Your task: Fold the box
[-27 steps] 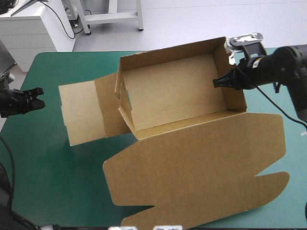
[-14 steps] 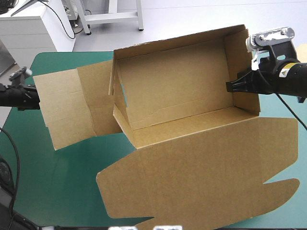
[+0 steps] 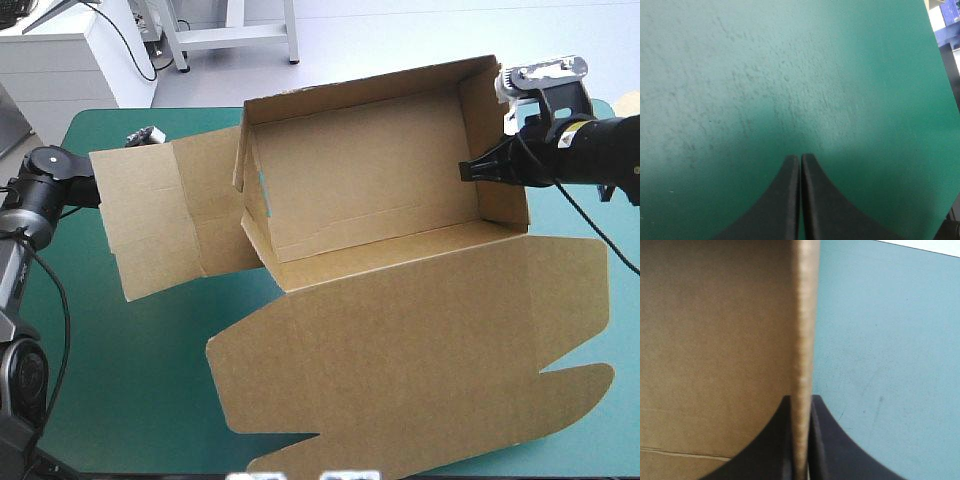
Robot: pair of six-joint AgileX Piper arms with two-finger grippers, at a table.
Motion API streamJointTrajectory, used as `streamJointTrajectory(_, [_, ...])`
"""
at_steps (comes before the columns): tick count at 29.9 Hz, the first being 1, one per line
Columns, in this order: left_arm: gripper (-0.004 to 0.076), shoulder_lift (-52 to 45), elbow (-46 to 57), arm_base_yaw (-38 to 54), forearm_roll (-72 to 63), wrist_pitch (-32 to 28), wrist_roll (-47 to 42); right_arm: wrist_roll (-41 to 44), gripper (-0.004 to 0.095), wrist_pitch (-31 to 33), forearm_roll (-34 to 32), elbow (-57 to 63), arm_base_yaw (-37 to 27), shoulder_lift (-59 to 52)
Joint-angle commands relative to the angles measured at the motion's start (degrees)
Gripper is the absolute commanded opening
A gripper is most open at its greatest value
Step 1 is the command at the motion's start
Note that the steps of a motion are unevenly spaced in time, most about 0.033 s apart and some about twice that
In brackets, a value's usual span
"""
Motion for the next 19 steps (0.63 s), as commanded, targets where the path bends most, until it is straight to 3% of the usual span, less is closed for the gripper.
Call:
streamJointTrajectory(1, [-0.0008, -7.3, 2.4, -0.6, -4.2, -1.5, 0.9, 1.2, -0.0019, -4.9, 0.9, -1.8, -0.4, -0.4])
streamJointTrajectory(12, [-0.0008, -21.1, 15.0, -0.6, -12.4, -7.4, 4.1, 1.4, -0.0019, -5.0, 0.2, -1.8, -0.4, 1.0])
streamJointTrajectory(19, [-0.0008, -22.6, 15.3, -1.6, -22.9, -5.6, 4.8, 1.4, -0.0019, -4.7, 0.2, -1.8, -0.4, 1.0])
